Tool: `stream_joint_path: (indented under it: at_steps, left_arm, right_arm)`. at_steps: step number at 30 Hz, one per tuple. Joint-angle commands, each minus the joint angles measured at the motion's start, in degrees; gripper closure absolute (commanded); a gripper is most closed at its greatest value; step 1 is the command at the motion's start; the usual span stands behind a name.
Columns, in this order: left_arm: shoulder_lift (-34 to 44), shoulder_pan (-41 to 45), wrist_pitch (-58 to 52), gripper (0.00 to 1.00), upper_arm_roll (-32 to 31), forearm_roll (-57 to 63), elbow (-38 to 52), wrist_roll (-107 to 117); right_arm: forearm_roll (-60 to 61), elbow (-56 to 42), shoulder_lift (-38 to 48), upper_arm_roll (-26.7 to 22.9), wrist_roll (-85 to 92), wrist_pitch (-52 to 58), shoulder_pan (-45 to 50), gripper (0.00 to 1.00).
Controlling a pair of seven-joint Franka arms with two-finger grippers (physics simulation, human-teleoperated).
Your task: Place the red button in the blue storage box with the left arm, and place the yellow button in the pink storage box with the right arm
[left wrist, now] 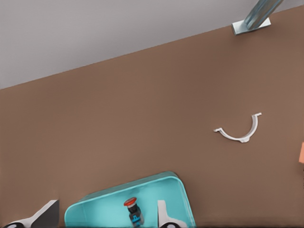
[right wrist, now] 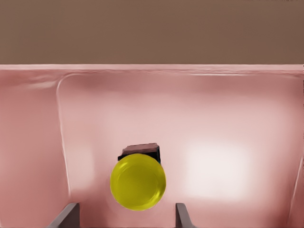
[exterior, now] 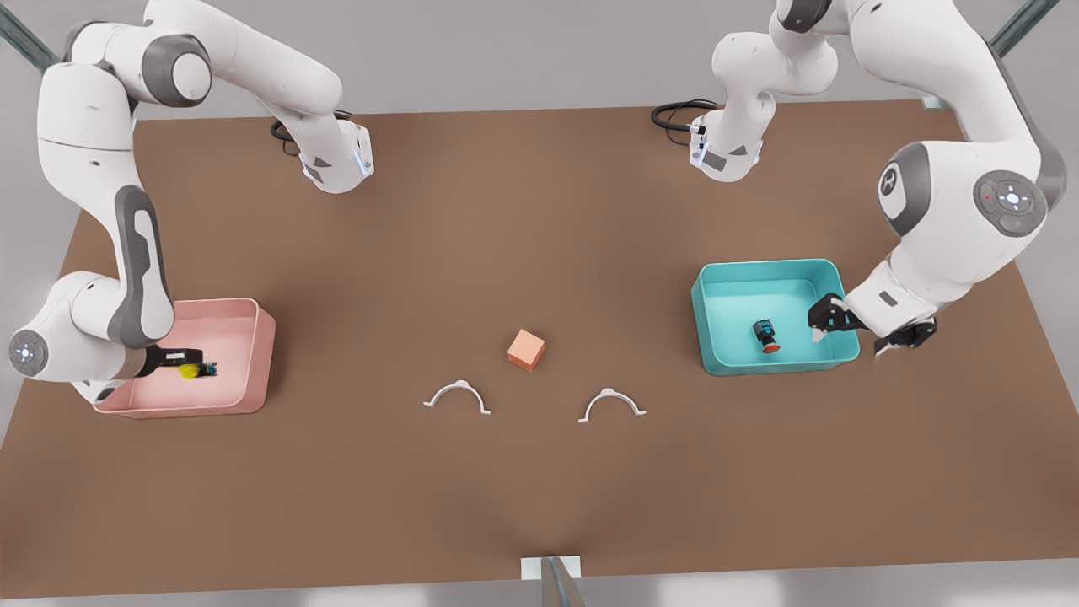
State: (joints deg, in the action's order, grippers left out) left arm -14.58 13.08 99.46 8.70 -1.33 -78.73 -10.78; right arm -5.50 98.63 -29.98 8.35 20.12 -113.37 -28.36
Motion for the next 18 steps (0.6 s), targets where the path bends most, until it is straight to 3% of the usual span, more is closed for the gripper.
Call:
stream_joint_path:
  at_steps: [1, 3, 4, 6, 8, 11, 12, 18]
  left_arm:
    - [0.1, -0.1, -4.3, 0.0, 0.0, 0.1, 0.2, 0.6]
    - [0.1, -0.1, -4.3, 0.0, 0.0, 0.1, 0.2, 0.6]
    - [0.1, -0.1, -4.3, 0.0, 0.0, 0.1, 0.2, 0.6]
    - [0.1, -0.1, -4.4, 0.0, 0.0, 0.1, 0.2, 0.6]
    - [0.1, -0.1, -4.5, 0.0, 0.0, 0.0, 0.2, 0.6]
    - [0.2, -0.1, -4.6, 0.0, 0.0, 0.0, 0.2, 0.6]
    - [0.2, -0.1, -4.6, 0.0, -0.1, 0.0, 0.2, 0.6]
    - [0.2, 0.0, -4.7, 0.0, 0.0, 0.1, 0.2, 0.6]
  right_arm:
    - [-0.3, -0.4, -0.3, -0.1, 12.7, -0.5, 0.1, 0.0]
    - [-0.3, -3.1, 0.4, 0.5, 12.3, 0.8, 0.6, 0.0]
    - [-0.3, -10.3, 0.4, 2.5, 12.0, 4.6, 1.5, 0.0]
    - [-0.4, -20.8, 1.0, 2.9, 11.9, 7.6, 7.3, 0.0]
    - [-0.4, -23.5, 5.5, 2.9, 4.3, 13.2, 12.9, 0.0]
    - [1.0, -19.3, 17.3, -0.9, -15.7, 19.3, 21.1, 0.0]
    - [1.7, -12.9, 22.6, -0.9, -20.0, 18.4, 23.0, 0.0]
    - [1.7, -21.6, 16.8, -3.3, -27.9, 25.0, 26.7, 0.0]
